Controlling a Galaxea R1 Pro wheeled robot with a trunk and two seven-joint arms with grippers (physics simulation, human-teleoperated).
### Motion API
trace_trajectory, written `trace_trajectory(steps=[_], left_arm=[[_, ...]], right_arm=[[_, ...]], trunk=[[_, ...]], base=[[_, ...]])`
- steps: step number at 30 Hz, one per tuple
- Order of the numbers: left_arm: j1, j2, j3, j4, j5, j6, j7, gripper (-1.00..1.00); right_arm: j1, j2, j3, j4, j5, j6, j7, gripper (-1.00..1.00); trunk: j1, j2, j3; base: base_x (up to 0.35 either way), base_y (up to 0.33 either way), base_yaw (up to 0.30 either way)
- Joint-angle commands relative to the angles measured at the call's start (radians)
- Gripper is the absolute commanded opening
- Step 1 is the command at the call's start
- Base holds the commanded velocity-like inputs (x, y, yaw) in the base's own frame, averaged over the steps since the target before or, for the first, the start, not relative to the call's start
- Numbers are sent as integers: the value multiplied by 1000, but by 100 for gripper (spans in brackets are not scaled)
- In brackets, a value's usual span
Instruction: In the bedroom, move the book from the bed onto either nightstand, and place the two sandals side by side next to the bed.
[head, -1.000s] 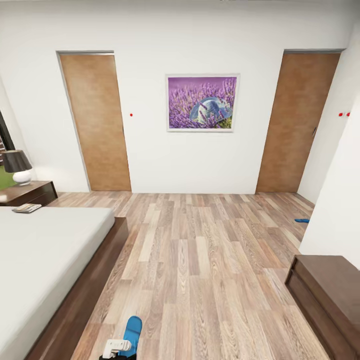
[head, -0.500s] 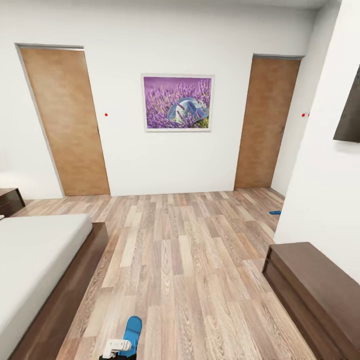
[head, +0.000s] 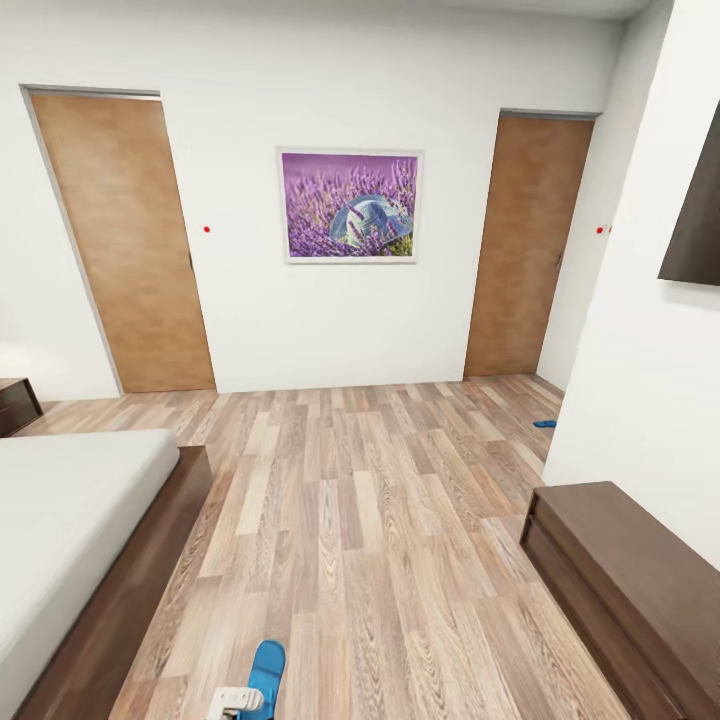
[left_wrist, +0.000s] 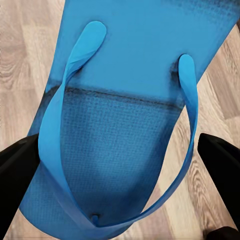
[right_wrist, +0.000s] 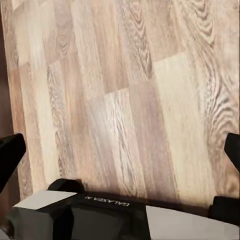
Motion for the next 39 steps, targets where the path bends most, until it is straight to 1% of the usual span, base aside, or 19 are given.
trace_trajectory(steps=[1,2,3,4,7,10,11,13,16,18,20,24,31,39], left_arm=[[-1,0,8,1,-11,-6,2,-100],[-1,0,8,1,-11,-6,16,-100],[-1,-1,8,2,-11,-6,27,-100],[-1,-1,8,2,-10,-7,59,-100],[-1,-6,7,2,-10,-7,199,-100],[-1,-33,6,1,-13,-7,327,-100],[-1,-39,6,1,-14,-7,360,-100],[-1,-45,7,7,-13,-7,402,-100],[0,-46,9,73,-12,-14,425,-100],[1,-45,8,128,-13,-44,430,-100],[4,-46,7,152,-14,-82,432,-100],[10,-42,6,165,-16,-112,432,-100],[12,-33,6,168,-15,-117,431,-100],[13,-33,5,168,-15,-118,430,-100]], right_arm=[[-1,0,-2,0,-9,-13,-43,100],[-1,0,-3,0,-9,-37,-77,100],[-1,-1,-3,0,-9,-48,-91,100],[-1,-1,-3,0,-9,-65,-116,100],[-1,-1,-4,0,-11,-88,-164,100],[-1,-1,-4,4,-11,-95,-188,100],[-1,-1,-4,14,-11,-96,-192,100],[-1,-1,-4,57,-11,-97,-195,100],[-1,-1,-3,155,-9,-103,-197,100],[-1,-1,-3,208,-9,-135,-197,100],[-1,-1,-3,231,-11,-165,-197,100],[-1,-1,-5,243,-15,-186,-195,100],[-1,-1,-10,246,-19,-188,-193,100],[-1,-1,-9,246,-19,-188,-192,100]], trunk=[[0,-1,-1],[0,-1,-1],[0,-1,-1],[0,-1,-1],[0,-1,-1],[0,-1,-1],[0,-1,-1],[0,-1,-1],[0,-1,-1],[0,-1,-1],[0,-1,-1],[0,-1,-1],[0,-1,-1],[0,-1,-1]], base=[[0,0,0],[0,0,0],[0,0,0],[0,0,0],[0,0,0],[0,0,0],[0,0,0],[0,0,0],[0,0,0],[0,0,0],[0,0,0],[0,0,0],[10,0,0],[235,0,0]])
